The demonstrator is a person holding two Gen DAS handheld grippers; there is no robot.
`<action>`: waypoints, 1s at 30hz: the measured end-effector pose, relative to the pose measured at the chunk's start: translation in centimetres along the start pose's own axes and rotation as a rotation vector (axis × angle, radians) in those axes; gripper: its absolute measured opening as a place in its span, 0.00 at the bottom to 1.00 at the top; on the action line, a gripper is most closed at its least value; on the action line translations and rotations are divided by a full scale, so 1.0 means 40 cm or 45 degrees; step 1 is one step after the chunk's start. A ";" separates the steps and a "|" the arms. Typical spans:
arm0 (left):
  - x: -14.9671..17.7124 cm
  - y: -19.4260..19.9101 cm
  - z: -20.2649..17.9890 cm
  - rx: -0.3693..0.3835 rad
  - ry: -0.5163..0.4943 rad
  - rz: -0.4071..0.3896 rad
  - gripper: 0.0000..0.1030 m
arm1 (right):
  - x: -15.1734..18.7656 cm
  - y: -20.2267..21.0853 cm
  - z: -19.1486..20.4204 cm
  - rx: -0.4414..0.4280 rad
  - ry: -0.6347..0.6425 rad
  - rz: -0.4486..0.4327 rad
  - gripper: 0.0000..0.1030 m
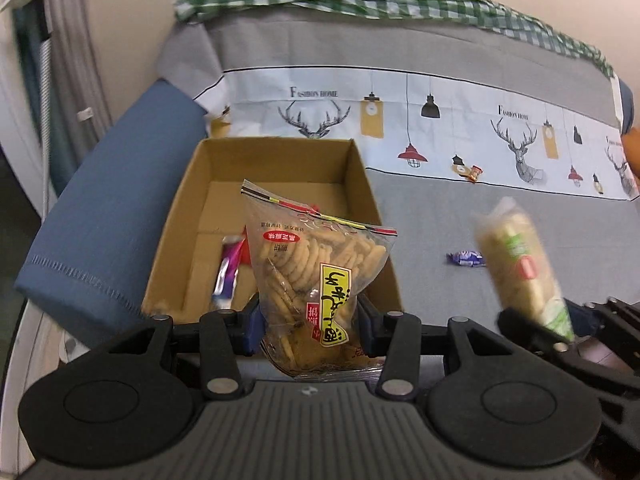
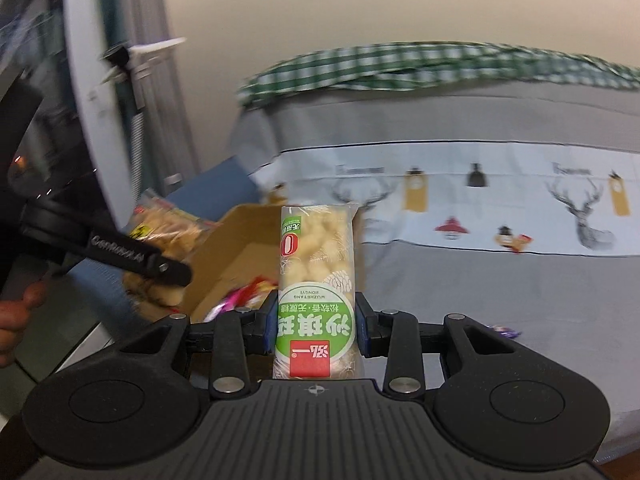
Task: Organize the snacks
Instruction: 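Carry the puff bag and cracker bag over the box with both tools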
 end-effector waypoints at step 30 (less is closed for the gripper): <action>0.096 0.054 0.071 -0.001 0.089 -0.038 0.49 | 0.016 0.046 0.186 -0.090 0.215 0.053 0.37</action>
Point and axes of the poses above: each gripper's, at about its wrist camera, not at the fingertips, and y roughly against the way its jaws point, z to its left, x to its underside, the point moved 5 cm from there along -y, roughly the way its jaws point, and after that the axes turned 2 degrees about x, right-handed, at the moved point
